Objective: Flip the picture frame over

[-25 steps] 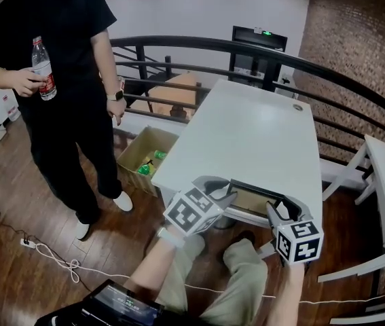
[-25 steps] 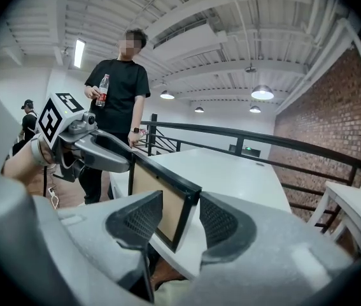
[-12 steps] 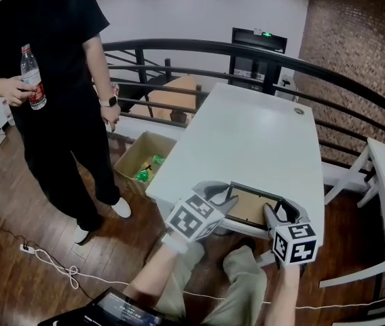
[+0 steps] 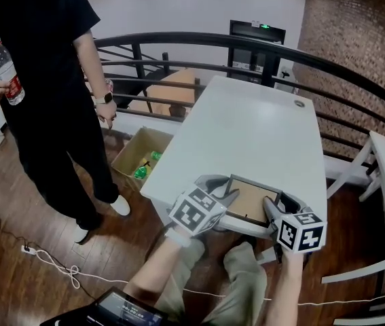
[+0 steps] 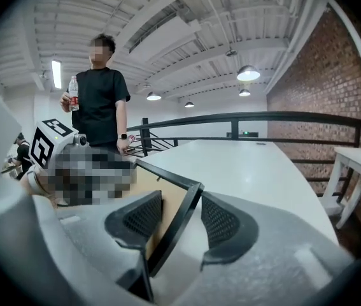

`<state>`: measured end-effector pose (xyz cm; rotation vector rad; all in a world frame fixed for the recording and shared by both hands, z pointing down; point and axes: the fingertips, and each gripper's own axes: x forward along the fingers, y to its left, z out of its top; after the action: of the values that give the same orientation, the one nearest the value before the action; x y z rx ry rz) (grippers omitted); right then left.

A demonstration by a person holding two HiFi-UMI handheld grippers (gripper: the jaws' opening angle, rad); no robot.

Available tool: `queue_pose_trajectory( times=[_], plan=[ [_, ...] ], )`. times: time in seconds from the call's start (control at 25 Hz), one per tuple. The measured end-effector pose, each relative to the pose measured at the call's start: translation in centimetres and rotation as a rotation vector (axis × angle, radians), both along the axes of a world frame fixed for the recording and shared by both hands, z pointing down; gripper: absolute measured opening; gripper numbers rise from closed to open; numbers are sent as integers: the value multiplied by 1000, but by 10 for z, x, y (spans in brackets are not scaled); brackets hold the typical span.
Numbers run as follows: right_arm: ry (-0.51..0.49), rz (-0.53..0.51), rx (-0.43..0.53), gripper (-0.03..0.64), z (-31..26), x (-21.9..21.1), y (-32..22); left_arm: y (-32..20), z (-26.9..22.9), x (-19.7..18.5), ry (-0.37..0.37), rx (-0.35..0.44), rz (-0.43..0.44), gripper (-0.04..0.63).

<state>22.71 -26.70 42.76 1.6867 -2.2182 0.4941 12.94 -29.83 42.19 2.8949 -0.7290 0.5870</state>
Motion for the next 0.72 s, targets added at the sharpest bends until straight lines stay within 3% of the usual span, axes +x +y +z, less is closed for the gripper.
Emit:
queue_pose_trajectory(
  times=[0.12, 0.24, 0.36, 0.72],
  plan=[
    [-21, 4, -30, 179, 5, 3, -4, -3, 6, 2, 17, -18, 5, 166],
    [24, 26, -43, 183, 10, 7, -10, -6, 12, 4, 14, -36, -3, 170],
    [93, 45, -56, 183, 12, 7, -16, -10, 15, 3, -4, -59, -24, 176],
    [122, 44, -97, 183, 22, 10, -21, -16, 25, 7, -97, -131, -46, 178]
  ],
)
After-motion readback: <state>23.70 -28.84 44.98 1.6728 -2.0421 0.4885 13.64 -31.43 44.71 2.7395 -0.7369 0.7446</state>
